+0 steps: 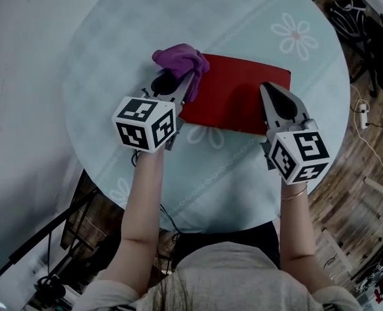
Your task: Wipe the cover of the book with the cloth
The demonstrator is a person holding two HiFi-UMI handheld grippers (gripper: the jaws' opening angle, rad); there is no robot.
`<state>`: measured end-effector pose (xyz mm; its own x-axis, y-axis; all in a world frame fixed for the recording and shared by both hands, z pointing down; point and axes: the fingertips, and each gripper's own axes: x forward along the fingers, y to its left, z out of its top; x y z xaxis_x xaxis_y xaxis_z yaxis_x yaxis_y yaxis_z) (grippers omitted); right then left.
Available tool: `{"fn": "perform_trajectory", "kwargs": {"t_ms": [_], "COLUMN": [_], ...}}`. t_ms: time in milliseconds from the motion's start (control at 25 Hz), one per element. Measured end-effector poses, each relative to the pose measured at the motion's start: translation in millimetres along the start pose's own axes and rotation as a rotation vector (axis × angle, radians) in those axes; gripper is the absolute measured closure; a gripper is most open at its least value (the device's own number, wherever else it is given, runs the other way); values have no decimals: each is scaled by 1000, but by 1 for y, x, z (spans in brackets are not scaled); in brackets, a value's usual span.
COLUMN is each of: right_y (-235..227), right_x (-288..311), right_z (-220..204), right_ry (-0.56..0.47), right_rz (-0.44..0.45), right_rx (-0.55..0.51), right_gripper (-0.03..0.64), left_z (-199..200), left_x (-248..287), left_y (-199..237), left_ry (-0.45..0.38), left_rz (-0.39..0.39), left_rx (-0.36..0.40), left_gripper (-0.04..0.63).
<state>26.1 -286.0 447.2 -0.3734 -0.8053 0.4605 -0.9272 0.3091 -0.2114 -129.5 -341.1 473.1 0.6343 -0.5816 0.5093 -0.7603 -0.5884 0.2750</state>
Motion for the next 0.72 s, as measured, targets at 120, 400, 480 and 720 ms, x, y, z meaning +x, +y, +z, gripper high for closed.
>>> {"fn": "perform_trajectory", "kwargs": {"t_ms": [120, 400, 480, 720], "right_y": [-7, -15, -17, -28], "right_x": [-3, -5, -4, -6], "right_z": [-2, -14, -17, -21], "right_ry": [10, 46, 55, 66], "right_rz": [12, 64, 74, 84], "right_rx": [-10, -17, -20, -17], "right_gripper": [594, 594, 594, 594], "left_z": [-2, -5, -5, -5], "left_x": [5, 6, 6, 6], "left_y": [-2, -6, -6, -7], "left_ry": [20, 40, 52, 96], "left_rz": [17, 33, 45, 74], "left_rx": [33, 28, 34, 58], "left_gripper": [485, 485, 485, 485]}}
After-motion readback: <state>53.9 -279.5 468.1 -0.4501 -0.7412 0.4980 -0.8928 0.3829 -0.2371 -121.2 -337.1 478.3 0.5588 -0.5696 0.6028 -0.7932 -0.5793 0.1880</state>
